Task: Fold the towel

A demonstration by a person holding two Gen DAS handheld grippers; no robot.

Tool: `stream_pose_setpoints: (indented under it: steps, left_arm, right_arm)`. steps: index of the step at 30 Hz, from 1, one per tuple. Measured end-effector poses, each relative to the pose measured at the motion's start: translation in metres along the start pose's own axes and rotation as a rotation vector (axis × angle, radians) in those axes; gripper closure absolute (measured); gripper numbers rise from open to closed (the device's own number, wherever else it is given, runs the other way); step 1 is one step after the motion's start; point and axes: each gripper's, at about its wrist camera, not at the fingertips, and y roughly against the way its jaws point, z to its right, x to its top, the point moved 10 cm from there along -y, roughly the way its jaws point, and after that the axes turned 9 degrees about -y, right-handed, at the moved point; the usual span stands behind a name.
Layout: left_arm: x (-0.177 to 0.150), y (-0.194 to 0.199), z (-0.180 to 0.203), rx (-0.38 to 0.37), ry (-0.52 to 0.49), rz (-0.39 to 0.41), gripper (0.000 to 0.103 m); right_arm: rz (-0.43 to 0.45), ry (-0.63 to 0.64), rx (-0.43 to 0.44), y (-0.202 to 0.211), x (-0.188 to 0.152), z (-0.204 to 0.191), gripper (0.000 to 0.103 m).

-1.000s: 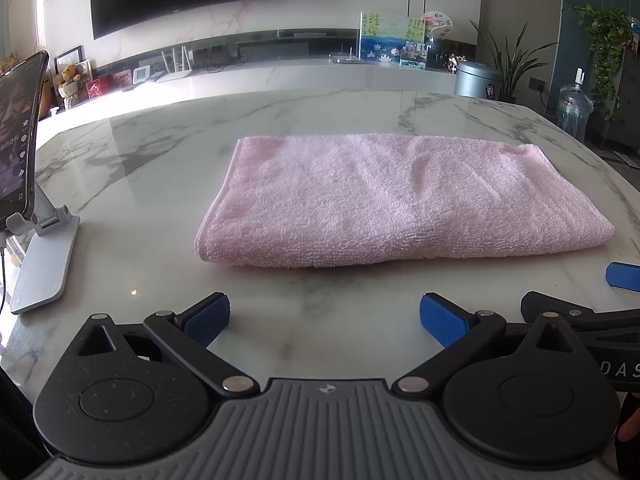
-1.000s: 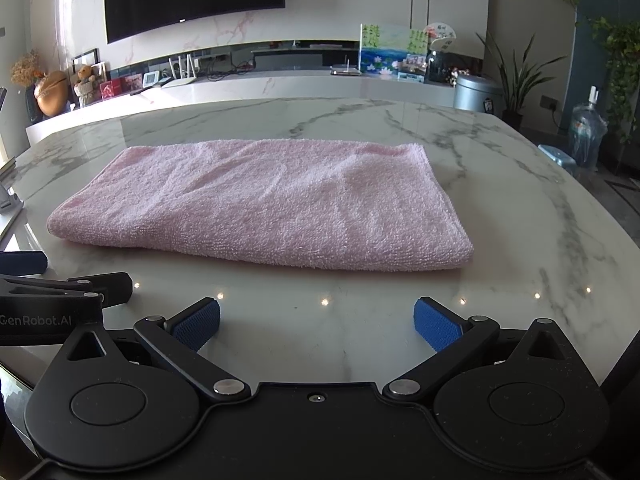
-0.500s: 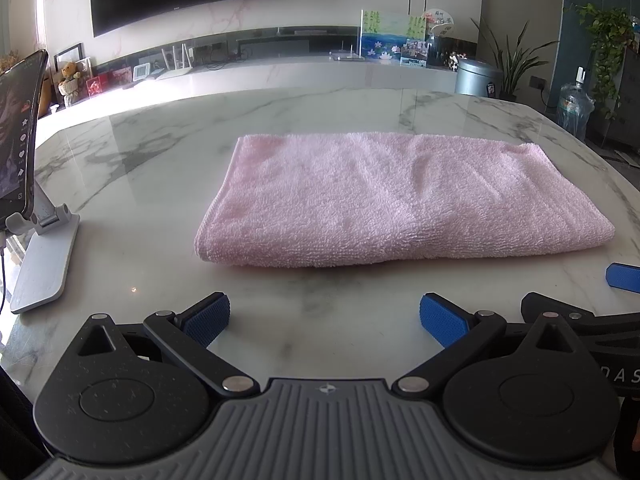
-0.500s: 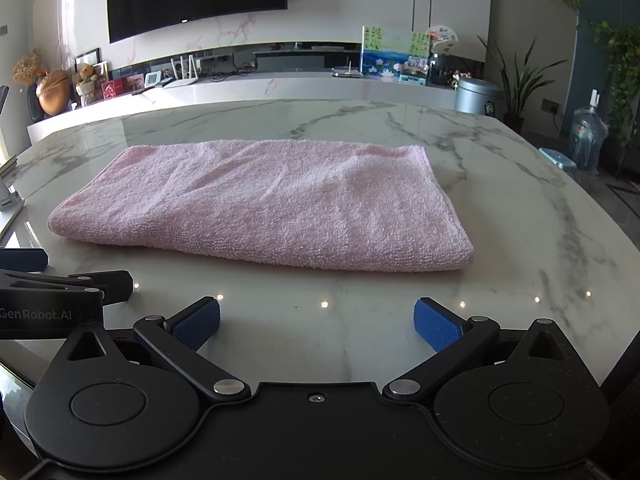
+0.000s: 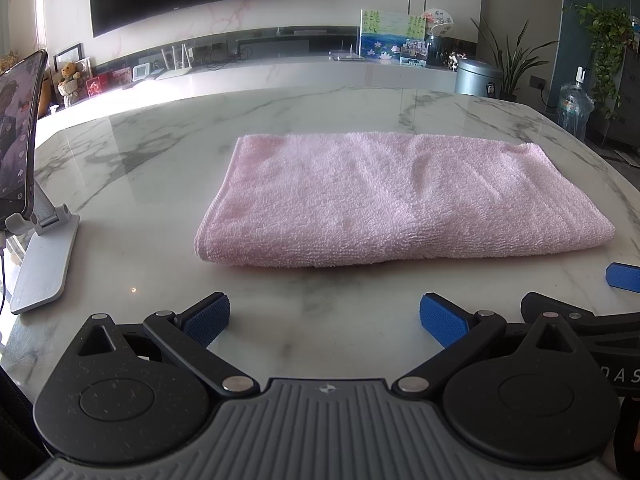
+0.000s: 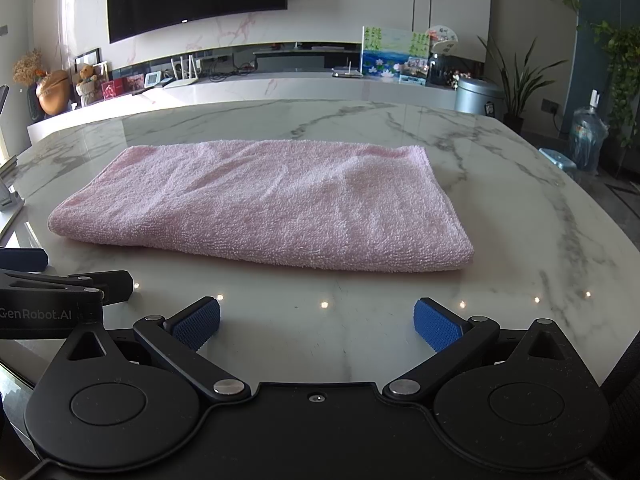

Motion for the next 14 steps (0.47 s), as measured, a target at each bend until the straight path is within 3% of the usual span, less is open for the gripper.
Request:
stream_pose_setpoints:
  steps: [14]
  left_arm:
    - [0.0002,-0.0002,0.0002,-0.002,0.000,0.000,0.000]
  right_arm:
    - [0.001,-0.001,-0.001,0.0005,0.0008,-0.0012,0.000]
